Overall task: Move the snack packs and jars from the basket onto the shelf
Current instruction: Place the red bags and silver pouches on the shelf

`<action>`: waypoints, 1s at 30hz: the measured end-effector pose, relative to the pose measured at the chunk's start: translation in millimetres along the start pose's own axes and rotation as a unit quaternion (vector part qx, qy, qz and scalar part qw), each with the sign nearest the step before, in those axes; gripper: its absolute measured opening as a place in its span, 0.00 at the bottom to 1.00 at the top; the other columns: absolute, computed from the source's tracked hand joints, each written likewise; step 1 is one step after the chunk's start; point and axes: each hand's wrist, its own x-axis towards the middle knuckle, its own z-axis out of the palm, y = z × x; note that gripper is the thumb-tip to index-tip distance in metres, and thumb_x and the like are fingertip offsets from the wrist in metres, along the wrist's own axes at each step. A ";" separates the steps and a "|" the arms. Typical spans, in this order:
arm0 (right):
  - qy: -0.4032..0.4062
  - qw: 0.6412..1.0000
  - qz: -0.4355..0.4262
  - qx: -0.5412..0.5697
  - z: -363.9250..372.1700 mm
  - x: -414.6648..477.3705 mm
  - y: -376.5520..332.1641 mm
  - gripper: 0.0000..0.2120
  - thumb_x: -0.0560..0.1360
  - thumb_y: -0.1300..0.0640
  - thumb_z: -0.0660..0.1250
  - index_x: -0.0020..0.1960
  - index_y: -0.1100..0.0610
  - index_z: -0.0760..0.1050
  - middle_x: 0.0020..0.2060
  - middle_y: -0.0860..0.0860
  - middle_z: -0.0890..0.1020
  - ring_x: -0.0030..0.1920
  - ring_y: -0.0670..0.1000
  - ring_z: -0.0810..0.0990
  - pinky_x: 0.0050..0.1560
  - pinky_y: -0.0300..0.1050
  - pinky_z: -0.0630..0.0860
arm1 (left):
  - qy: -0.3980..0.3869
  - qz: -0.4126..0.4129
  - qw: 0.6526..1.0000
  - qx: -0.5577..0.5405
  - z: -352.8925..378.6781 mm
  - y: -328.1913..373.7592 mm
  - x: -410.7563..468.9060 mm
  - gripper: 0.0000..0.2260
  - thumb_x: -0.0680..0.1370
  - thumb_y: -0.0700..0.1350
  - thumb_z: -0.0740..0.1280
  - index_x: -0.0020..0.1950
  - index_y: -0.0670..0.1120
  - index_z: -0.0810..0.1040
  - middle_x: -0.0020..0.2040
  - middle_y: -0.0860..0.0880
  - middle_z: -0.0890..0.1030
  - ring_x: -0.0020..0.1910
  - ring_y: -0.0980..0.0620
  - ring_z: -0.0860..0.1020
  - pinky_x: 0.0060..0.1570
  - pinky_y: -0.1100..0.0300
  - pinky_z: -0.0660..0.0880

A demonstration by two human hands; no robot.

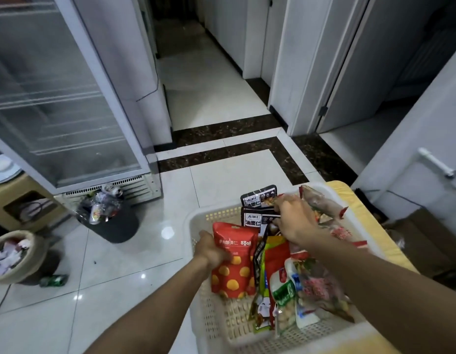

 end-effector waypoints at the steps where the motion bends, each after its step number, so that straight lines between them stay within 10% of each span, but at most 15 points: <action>1: -0.002 1.000 0.003 0.004 1.6 2.0 1.8 0.13 0.73 0.50 0.73 0.54 0.52 0.77 0.58 0.51 0.78 0.61 0.53 0.73 0.64 0.50 0.70 | -0.018 -0.004 1.000 -0.010 2.4 -4.4 3.5 0.30 0.56 0.39 0.80 0.55 0.38 0.73 0.46 0.45 0.83 0.46 0.46 0.81 0.43 0.51 0.80; 6: -0.058 0.997 -0.038 -0.034 2.0 4.8 6.8 0.08 0.73 0.44 0.71 0.48 0.47 0.78 0.60 0.49 0.73 0.63 0.52 0.66 0.64 0.50 0.62 | -0.042 0.015 0.998 -0.044 13.9 -20.3 3.2 0.24 0.64 0.36 0.79 0.55 0.40 0.74 0.48 0.43 0.83 0.42 0.42 0.82 0.30 0.54 0.77; 13: -0.060 0.957 -0.044 0.281 -22.2 -8.8 2.6 0.06 0.80 0.49 0.63 0.46 0.49 0.68 0.48 0.49 0.79 0.50 0.51 0.77 0.50 0.49 0.72 | 0.044 0.178 0.983 -0.006 5.0 -2.7 -23.1 0.23 0.76 0.37 0.69 0.66 0.47 0.65 0.53 0.52 0.79 0.54 0.51 0.79 0.53 0.56 0.78; 23: 0.163 0.894 -0.065 0.413 -111.9 -44.2 24.8 0.06 0.83 0.54 0.58 0.54 0.51 0.73 0.43 0.56 0.81 0.47 0.59 0.79 0.50 0.56 0.75 | 0.070 0.319 0.941 -0.090 -49.0 78.9 -103.3 0.31 0.76 0.45 0.70 0.74 0.54 0.57 0.58 0.54 0.79 0.55 0.54 0.81 0.52 0.55 0.80; 30: 0.228 0.874 -0.099 0.417 -190.5 -102.2 74.4 0.06 0.82 0.60 0.59 0.51 0.58 0.75 0.44 0.55 0.79 0.45 0.51 0.75 0.42 0.37 0.67 | 0.003 0.375 0.909 -0.183 -17.6 133.1 -188.0 0.32 0.76 0.41 0.70 0.73 0.59 0.58 0.58 0.47 0.80 0.53 0.48 0.83 0.47 0.52 0.81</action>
